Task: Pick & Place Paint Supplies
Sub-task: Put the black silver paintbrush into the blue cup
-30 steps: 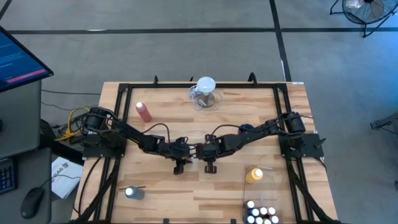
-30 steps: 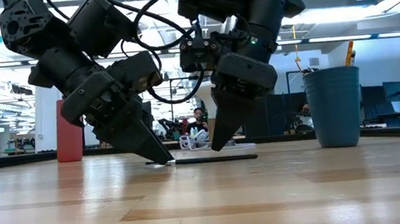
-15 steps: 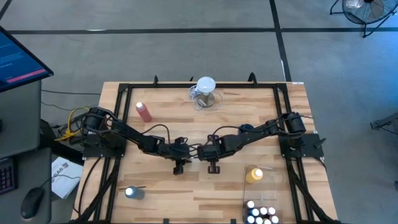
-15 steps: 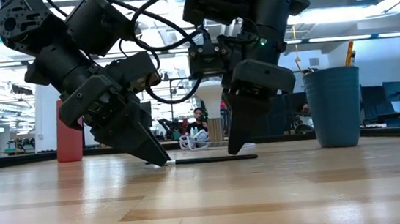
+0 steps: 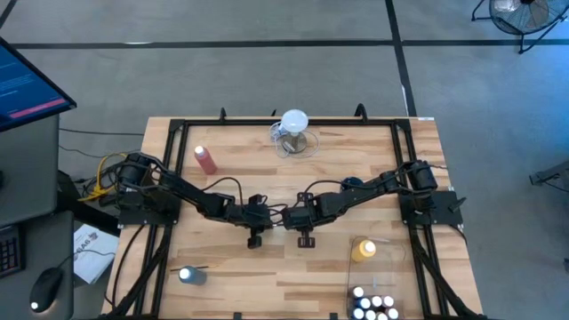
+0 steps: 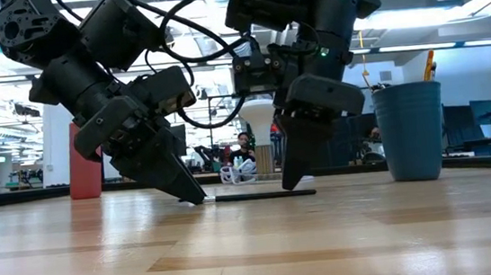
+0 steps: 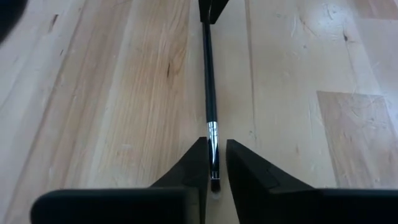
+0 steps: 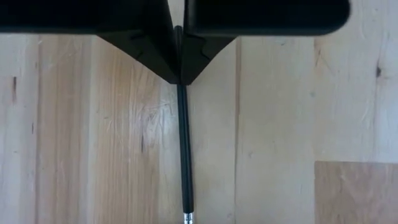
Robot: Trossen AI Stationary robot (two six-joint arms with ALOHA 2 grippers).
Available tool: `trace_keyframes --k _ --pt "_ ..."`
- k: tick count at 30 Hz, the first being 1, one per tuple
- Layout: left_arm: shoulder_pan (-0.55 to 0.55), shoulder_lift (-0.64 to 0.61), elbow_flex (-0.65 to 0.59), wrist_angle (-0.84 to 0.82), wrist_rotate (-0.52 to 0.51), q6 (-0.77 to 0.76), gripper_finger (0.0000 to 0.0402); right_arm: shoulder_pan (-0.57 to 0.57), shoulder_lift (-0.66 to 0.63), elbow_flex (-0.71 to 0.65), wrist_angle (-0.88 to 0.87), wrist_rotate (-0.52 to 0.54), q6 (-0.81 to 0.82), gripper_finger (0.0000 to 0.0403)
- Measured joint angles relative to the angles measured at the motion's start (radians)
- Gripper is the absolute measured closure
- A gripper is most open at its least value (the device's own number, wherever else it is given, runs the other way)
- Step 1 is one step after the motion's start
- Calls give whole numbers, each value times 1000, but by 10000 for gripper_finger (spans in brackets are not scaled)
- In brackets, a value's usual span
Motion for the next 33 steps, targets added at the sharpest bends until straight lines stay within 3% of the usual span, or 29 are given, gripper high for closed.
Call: trace_keyframes --k 5,11,20,26,33 --pt "0 0 0 0 1 3 362 0 0 0 0 -5 -1 353" --pt "0 -1 -2 3 0 4 397 6 -16 0 0 -10 -8 290" --pt "0 -1 -7 24 1 13 400 6 -15 1 0 -9 -8 213" --pt "0 -1 -11 42 2 28 401 6 -14 1 0 -8 0 194" --pt "-1 -36 -13 32 15 40 401 5 -13 0 0 -6 1 200"
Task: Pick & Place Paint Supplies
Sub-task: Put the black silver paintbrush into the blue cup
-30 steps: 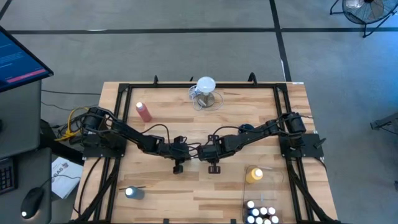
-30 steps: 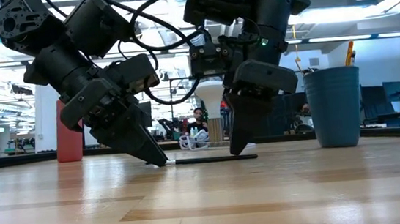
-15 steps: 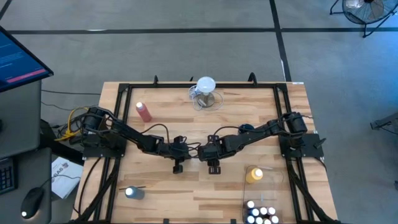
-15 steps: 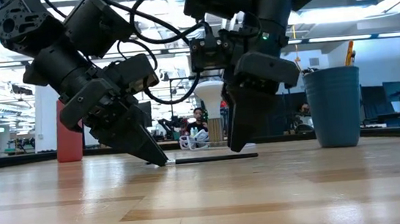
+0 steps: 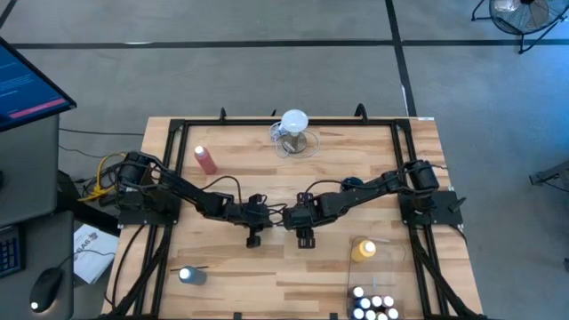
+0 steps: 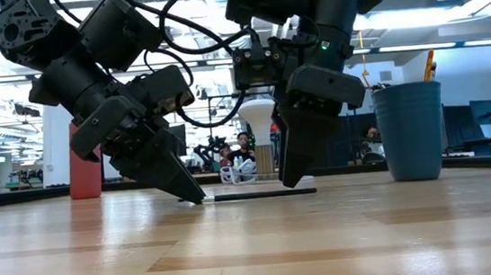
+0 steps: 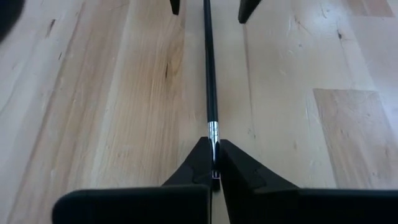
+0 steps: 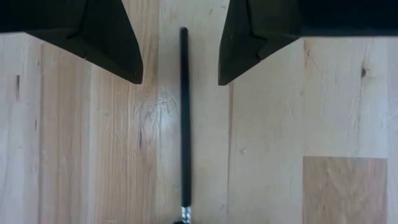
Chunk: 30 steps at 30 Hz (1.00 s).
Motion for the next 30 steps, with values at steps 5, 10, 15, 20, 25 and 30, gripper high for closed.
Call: trace_keyframes --k 5,10,15,20,25,30 --pt "-3 -64 -6 -46 14 24 401 0 0 0 0 0 2 209" --pt "-3 -80 -6 -73 -1 28 401 0 0 0 1 0 2 211" --pt "-3 -79 -5 -63 -21 30 401 1 0 0 33 -7 2 205" --pt "-2 -79 -4 -48 -34 32 401 8 0 0 41 -7 1 199" --pt "-2 -80 -2 -20 -39 43 401 14 0 0 48 -8 -14 198" --pt "-2 -80 -2 -14 -39 43 401 13 0 -1 48 -7 -17 204"
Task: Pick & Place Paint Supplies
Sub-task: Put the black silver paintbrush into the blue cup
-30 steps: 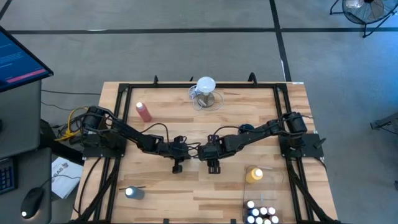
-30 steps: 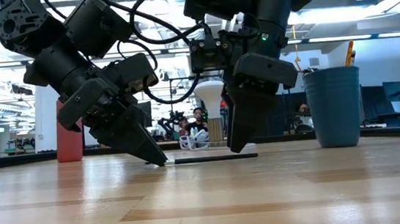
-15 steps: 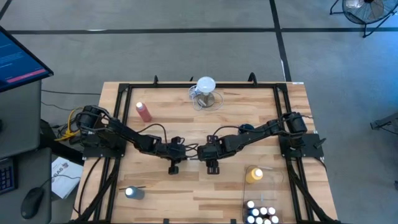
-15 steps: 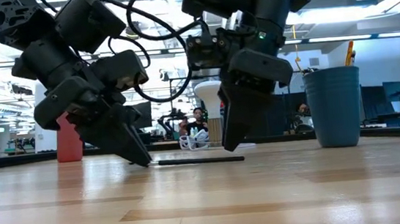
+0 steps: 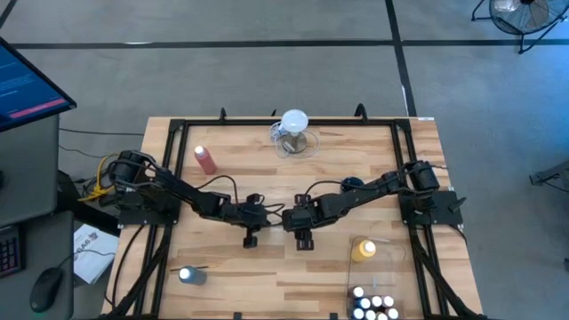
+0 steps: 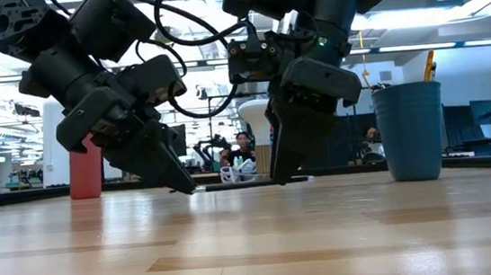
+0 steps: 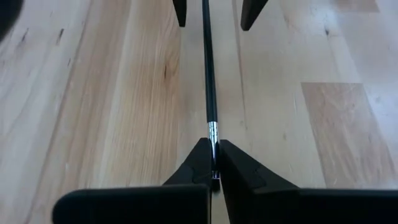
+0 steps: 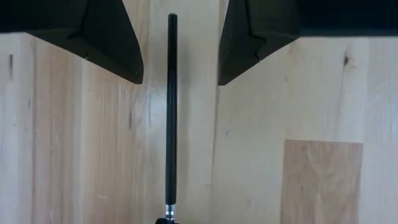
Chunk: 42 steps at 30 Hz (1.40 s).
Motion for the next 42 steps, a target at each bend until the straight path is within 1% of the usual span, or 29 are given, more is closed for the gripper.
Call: trace_keyframes --k 10,13,15,16,19,20,26,30,33,36,37,39,42 --pt "-17 -1 1 31 0 6 401 -6 1 -28 26 1 -1 214" --pt "-18 -1 2 34 0 6 401 -16 1 -28 39 3 1 225" --pt "-18 -1 2 34 2 6 401 -22 1 -28 45 3 18 252" --pt "-17 -1 2 34 1 6 401 -23 1 -28 43 2 23 274" --pt "-17 -2 2 38 -13 6 401 -22 1 -27 28 -1 4 369" --pt "-17 -2 2 39 -16 6 401 -22 1 -28 25 -5 -3 383" --pt "-17 -3 2 45 -19 6 399 -24 1 -21 2 -5 20 394" --pt "-18 -27 2 30 -38 6 382 -22 1 4 -32 4 34 397" --pt "-18 -89 2 10 -85 10 356 -13 1 19 -30 37 38 398" --pt "-18 -187 1 -19 -179 29 324 -8 1 30 -44 82 48 398" --pt "-18 -226 -2 -16 -196 37 313 -6 1 34 -50 99 54 398" --pt "-17 -314 -13 -16 -218 64 294 -6 1 38 -59 118 58 398" --pt "-17 -456 -41 -9 -225 85 273 -6 1 38 -65 123 61 398"
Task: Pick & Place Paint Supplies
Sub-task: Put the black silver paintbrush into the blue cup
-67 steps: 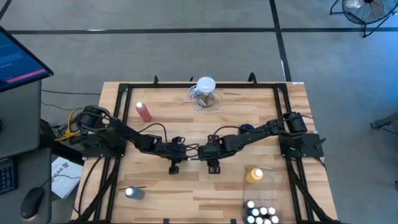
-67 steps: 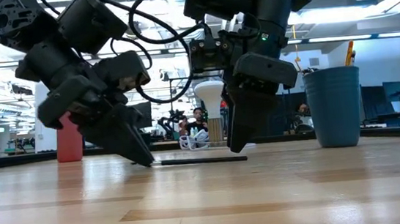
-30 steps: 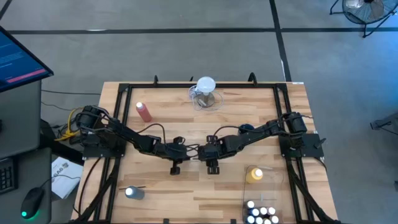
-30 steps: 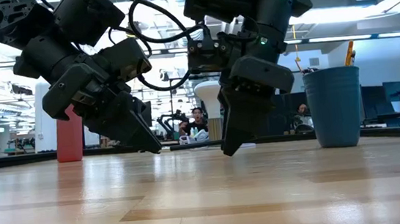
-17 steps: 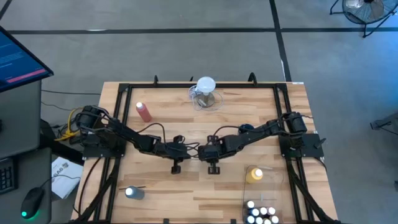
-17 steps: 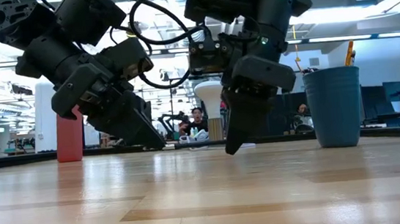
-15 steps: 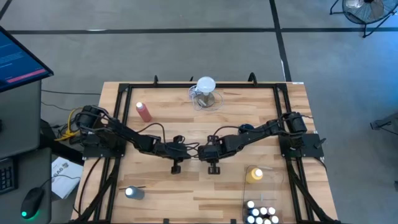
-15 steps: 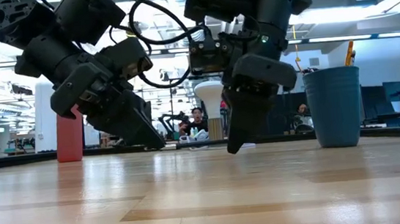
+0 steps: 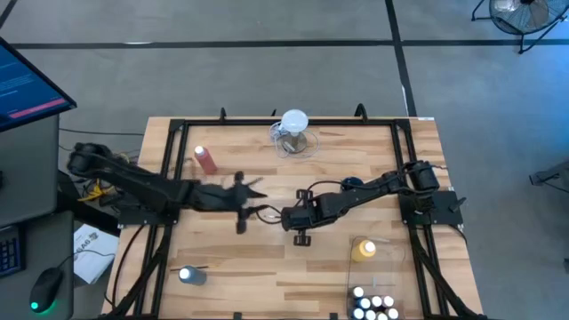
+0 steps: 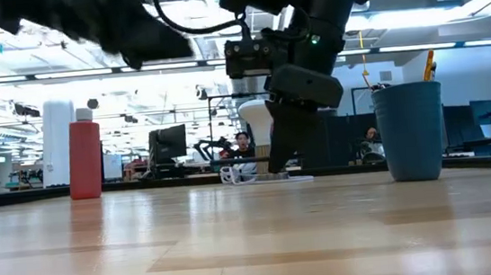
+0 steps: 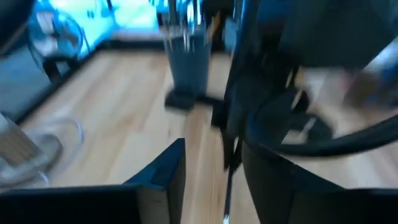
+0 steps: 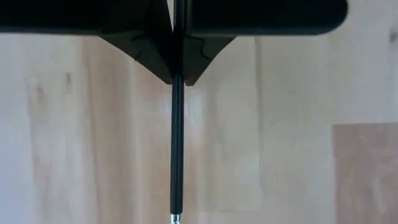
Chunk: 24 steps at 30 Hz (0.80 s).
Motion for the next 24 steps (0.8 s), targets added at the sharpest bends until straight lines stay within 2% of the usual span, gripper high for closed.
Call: trace_keyframes --k 3,7,10,14,17,20,24 --pt "-3 -141 -47 14 17 13 262 8 -11 -1 -1 56 1 398" --pt "-22 -302 -133 99 66 31 259 43 -84 -19 29 204 6 398" --pt "-35 -391 -206 164 61 50 261 74 -207 -102 133 271 10 398" --pt "-32 -450 -298 306 53 62 263 100 -420 -297 369 277 7 398" --pt "-24 -426 -344 452 47 84 264 113 -572 -471 641 272 -42 398" --pt "-3 -344 -347 590 45 91 262 127 -682 -616 897 270 -80 398" --pt "36 -169 -316 800 69 105 251 150 -772 -726 1087 270 -119 398"
